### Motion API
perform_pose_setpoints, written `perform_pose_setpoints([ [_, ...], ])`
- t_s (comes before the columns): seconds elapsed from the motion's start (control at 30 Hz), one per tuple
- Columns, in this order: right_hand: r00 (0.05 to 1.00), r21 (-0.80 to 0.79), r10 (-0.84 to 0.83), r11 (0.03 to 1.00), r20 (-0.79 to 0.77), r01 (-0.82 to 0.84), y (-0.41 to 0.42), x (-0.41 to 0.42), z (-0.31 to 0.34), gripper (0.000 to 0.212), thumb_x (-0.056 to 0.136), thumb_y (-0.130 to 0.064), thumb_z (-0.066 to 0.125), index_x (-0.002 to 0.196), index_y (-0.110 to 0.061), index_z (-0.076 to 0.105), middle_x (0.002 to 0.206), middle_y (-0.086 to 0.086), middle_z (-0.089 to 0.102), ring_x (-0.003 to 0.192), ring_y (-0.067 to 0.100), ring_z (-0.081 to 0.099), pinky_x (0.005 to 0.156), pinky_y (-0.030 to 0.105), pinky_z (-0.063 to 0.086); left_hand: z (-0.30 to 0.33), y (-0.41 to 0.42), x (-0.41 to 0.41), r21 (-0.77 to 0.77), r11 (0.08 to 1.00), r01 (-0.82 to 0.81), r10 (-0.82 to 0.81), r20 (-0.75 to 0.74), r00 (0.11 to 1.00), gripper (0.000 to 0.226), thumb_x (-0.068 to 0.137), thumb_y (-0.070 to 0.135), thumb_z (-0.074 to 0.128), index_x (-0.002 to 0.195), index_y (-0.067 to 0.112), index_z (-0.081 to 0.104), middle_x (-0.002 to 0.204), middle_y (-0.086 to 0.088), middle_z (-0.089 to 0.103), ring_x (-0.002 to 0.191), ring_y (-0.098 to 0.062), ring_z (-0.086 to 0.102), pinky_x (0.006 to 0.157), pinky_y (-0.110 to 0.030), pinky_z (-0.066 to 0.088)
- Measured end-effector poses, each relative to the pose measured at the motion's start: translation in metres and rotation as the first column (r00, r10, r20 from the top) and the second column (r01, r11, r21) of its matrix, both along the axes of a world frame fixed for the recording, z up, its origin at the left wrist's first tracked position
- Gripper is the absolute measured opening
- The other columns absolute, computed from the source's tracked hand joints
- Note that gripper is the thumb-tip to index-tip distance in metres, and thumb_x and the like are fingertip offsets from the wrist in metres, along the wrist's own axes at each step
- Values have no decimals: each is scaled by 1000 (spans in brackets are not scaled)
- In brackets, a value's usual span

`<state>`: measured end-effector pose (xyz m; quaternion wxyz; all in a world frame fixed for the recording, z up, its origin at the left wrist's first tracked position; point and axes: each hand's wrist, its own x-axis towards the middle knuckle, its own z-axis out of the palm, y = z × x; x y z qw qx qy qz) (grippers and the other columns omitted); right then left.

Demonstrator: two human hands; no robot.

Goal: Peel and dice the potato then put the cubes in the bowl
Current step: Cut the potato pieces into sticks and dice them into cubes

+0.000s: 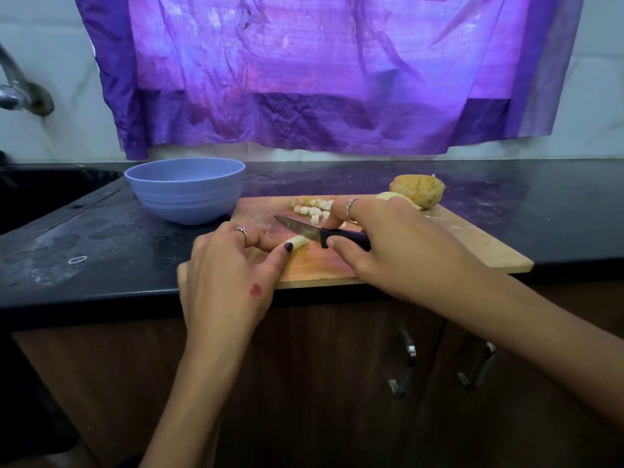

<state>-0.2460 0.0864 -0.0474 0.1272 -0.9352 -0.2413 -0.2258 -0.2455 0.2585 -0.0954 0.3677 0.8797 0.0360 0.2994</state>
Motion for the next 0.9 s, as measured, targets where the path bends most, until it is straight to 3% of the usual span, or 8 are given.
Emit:
perform_pose_setpoints([
  [0.2, 999, -12, -3, 1000, -42, 2, 6, 5, 1, 20, 93, -37, 53, 111, -30, 59, 94, -7, 62, 89, 18, 58, 70, 32, 48, 0, -2, 0, -9, 1000, -25, 25, 10, 1000, 20, 80, 50, 66, 81, 31, 70, 111, 11, 62, 108, -21, 53, 91, -48, 41],
  [0.3, 999, -62, -8, 998, -37, 5, 1, -2, -4, 23, 95, -40, 49, 114, -31, 56, 104, -4, 61, 94, 18, 58, 71, 33, 48, 0, -3, 0, 1, 999, -38, 38, 2, 999, 19, 82, 50, 66, 80, 31, 69, 111, 11, 62, 107, -21, 53, 89, -47, 41],
  [0.43, 997, -125, -69, 990, 22, 71, -14, -15, -3, 29, 94, -46, 45, 123, -40, 50, 80, -10, 48, 72, 13, 45, 59, 29, 34, 0, -2, -1, 11, 1000, -23, 23, -9, 1000, 20, 82, 50, 65, 82, 31, 69, 113, 11, 61, 109, -19, 52, 89, -44, 40],
  [0.53, 994, -44, -77, 996, 82, 81, -17, -19, -2, 30, 94, -44, 48, 124, -38, 52, 62, -14, 33, 56, 7, 35, 50, 28, 30, 0, -3, -1, 7, 1000, -23, 23, -13, 1000, 21, 82, 51, 65, 81, 30, 69, 114, 10, 61, 110, -20, 52, 89, -44, 39],
  [0.6, 994, -9, -69, 997, 83, 70, -14, -19, -2, 30, 94, -43, 50, 123, -38, 54, 60, -16, 31, 55, 7, 33, 50, 29, 29, 1, -3, -1, 4, 1000, -15, 15, -17, 1000, 20, 81, 51, 65, 79, 31, 67, 114, 10, 60, 110, -20, 51, 90, -44, 40],
  [0.73, 997, -26, -48, 998, 56, 50, -8, -15, -3, 28, 94, -43, 50, 121, -37, 53, 74, -12, 43, 74, 15, 46, 59, 30, 31, 1, -2, -1, -16, 1000, -7, 6, -9, 1000, 20, 81, 51, 67, 78, 31, 69, 113, 11, 61, 110, -20, 52, 92, -48, 41],
  [0.8, 999, -7, -35, 999, 36, 35, -8, -12, -4, 26, 94, -42, 51, 118, -36, 55, 79, -9, 47, 72, 13, 44, 58, 29, 31, 0, -2, -1, -27, 1000, -6, 6, 3, 1000, 19, 81, 50, 67, 77, 31, 69, 113, 11, 62, 110, -21, 52, 91, -49, 42],
  [0.9, 1000, 42, -3, 999, -10, 3, -7, -7, -3, 21, 92, -40, 55, 112, -35, 59, 69, -15, 41, 61, 6, 39, 53, 28, 31, 0, -2, 0, -31, 999, 6, -6, 11, 1000, 18, 80, 49, 68, 76, 32, 69, 112, 10, 63, 110, -21, 53, 91, -51, 42],
])
